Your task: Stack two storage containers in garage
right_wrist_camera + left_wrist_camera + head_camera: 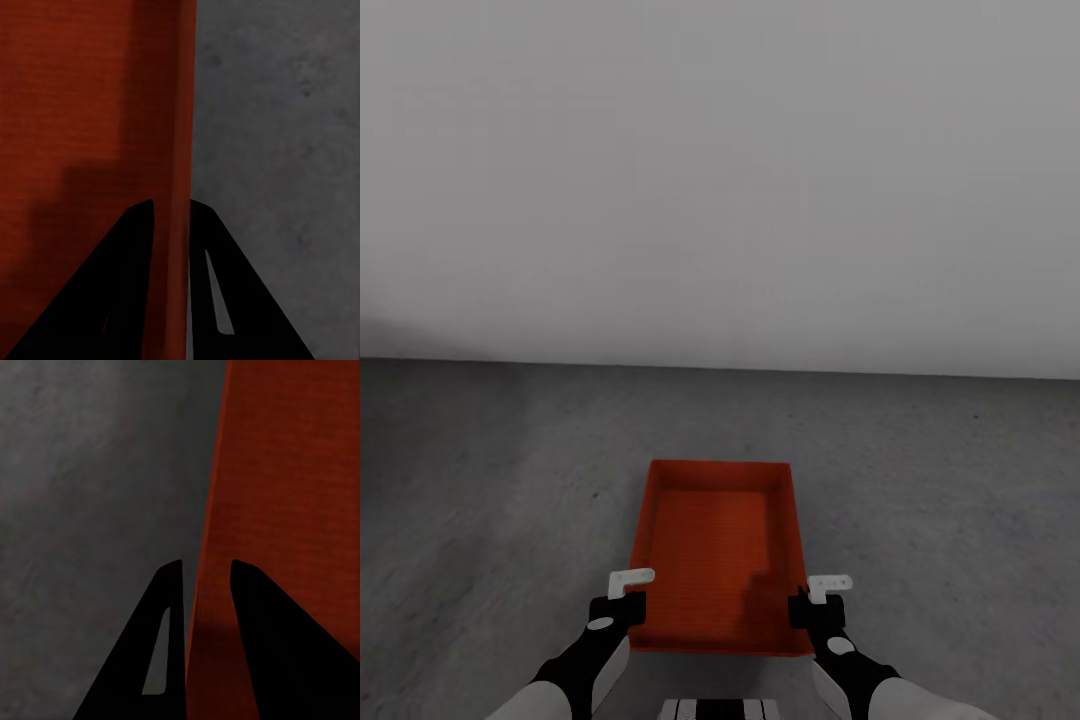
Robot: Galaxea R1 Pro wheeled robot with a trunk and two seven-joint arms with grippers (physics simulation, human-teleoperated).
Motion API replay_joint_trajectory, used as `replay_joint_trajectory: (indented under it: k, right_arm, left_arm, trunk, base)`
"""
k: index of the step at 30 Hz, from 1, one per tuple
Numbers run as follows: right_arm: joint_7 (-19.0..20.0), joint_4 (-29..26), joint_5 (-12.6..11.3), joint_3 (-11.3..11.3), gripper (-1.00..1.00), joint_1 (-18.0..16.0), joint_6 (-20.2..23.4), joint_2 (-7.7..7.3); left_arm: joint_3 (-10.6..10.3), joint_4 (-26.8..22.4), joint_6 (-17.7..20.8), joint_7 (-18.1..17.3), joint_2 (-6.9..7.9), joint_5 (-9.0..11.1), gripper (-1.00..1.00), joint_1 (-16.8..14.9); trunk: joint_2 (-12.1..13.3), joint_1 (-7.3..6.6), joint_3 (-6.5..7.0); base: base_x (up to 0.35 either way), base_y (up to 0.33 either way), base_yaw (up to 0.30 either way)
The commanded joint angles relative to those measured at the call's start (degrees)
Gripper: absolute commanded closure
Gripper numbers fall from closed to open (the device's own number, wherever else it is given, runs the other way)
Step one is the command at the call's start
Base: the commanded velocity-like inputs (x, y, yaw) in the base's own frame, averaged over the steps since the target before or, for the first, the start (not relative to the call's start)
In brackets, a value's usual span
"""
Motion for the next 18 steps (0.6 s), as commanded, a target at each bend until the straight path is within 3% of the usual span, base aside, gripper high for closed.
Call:
replay_joint_trajectory:
  k: [1,10,13,18]
  right_arm:
    - [-0.31,0.25,-1.49,-0.92,1.00,-0.02,-0.28,0.01]
    - [-0.31,0.25,-1.49,-0.92,1.00,-0.02,-0.26,0.01]
    - [-0.04,0.25,-1.47,0.70,1.00,-0.02,-0.19,0.12]
    - [-0.24,0.25,-1.67,1.12,1.00,-0.02,-0.19,0.17]
  left_arm:
    - [0.69,-0.22,-0.23,0.28,-0.32,-0.53,1.00,-0.06]
    - [0.69,-0.22,-0.23,0.28,-0.32,-0.53,1.00,-0.06]
    - [0.01,-0.22,-0.28,0.37,-0.08,0.23,1.00,0.04]
    - [-0.84,-0.22,-0.29,0.31,0.01,1.17,1.00,0.10]
  trunk:
    - [-0.43,0.21,-0.22]
    - [-1.23,0.65,-0.58]
    - [-1.24,0.65,-0.58]
    - [-1.24,0.65,-0.58]
  base:
    - [0.000,0.000,0.000]
    - [0.000,0.000,0.000]
    - [0.000,0.000,0.000]
    - [0.000,0.000,0.000]
